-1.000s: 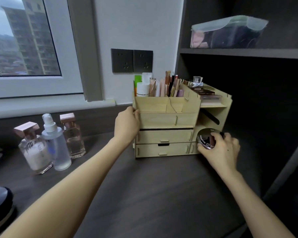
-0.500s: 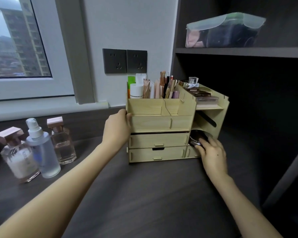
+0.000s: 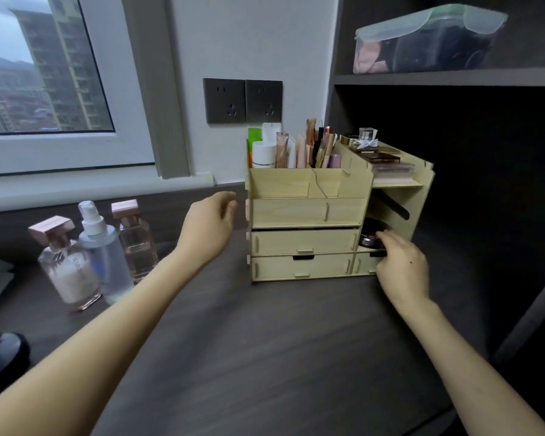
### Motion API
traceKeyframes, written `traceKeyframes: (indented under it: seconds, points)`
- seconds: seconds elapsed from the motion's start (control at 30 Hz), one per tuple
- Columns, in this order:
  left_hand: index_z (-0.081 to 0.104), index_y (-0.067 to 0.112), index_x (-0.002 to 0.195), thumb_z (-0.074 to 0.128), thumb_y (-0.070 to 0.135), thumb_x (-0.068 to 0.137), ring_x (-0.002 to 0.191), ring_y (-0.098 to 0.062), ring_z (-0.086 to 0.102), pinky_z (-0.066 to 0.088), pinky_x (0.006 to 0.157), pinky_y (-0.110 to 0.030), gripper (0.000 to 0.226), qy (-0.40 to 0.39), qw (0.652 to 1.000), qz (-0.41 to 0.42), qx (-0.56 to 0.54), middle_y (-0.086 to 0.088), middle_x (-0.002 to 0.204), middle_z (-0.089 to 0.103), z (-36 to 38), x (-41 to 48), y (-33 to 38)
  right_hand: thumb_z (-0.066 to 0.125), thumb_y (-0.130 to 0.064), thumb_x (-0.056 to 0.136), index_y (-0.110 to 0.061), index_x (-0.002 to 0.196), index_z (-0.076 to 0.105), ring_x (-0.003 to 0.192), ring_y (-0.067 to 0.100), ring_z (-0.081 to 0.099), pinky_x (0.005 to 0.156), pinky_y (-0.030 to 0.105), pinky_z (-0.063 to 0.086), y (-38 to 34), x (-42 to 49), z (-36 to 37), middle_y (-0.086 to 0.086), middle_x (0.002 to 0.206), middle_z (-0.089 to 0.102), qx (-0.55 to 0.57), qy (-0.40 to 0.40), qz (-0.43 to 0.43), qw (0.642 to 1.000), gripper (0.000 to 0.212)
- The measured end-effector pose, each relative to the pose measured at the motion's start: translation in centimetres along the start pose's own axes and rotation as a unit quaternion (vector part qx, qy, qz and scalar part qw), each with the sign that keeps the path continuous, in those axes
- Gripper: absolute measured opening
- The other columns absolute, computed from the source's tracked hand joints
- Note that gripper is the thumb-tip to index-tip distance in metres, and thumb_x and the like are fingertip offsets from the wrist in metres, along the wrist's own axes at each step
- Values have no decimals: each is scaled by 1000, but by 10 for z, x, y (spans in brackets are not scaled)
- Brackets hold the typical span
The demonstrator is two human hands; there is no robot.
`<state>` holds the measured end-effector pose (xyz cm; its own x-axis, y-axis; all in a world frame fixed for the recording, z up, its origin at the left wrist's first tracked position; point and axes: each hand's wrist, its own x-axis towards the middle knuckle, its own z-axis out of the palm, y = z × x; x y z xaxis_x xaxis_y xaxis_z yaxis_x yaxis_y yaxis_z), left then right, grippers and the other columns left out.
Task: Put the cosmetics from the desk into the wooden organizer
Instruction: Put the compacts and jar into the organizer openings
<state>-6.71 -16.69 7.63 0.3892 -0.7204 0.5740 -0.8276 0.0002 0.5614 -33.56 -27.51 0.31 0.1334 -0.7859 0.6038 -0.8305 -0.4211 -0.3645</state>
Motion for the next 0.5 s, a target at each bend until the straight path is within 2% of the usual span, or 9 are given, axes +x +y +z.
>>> traceKeyframes:
  seconds: [0.07,0.13,0.2,0.3,0.37,0.43,0.5]
  points:
    - [61,9,118,47,14,93,106,-23,63,41,87,-23,28,9,1000,1,7,-9,112,69,-23,-12,-12,42,11,65,2,95,70,85,37,68,73,42,53,-31,-24,-6,19,91,72,20,121,-61,991,43]
    - [63,12,114,49,12,92,100,-17,64,42,85,-17,26,14,1000,-10,12,-5,109,70,-49,-26,-27,39,6,64,-2,84,72,73,33,67,62,38,55,-67,-47,-7,12,79,72,75,118,-158,977,39]
    - [65,16,110,50,11,92,93,-11,62,43,78,-11,25,22,999,-45,16,2,104,69,-80,-42,-43,40,4,66,-5,81,72,73,27,66,63,35,54,-102,-66,0,8,78,71,147,66,-236,958,36]
    - [70,17,102,52,11,90,90,-12,64,45,82,-22,22,54,993,-85,56,4,97,70,-131,-71,-72,54,3,71,-10,86,71,79,15,60,74,18,43,-152,-90,18,1,84,70,236,-58,-282,928,25]
    - [71,16,97,54,10,89,84,-13,63,43,76,-23,20,70,986,-131,79,3,91,69,-163,-94,-93,61,-9,77,-14,92,69,84,13,61,77,13,39,-184,-108,32,-3,91,70,272,-147,-294,905,18]
    - [71,15,93,55,10,88,84,-18,64,41,75,-24,17,67,971,-201,110,-1,89,68,-188,-119,-116,62,-23,80,-17,100,68,93,14,62,82,13,38,-216,-125,44,-5,100,68,285,-226,-305,880,22]
    - [69,15,95,58,14,86,92,-23,65,46,79,-29,14,42,953,-273,122,-6,95,69,-205,-144,-137,62,-33,83,-20,114,62,107,14,57,91,16,37,-246,-141,53,-7,116,63,287,-294,-311,857,35]
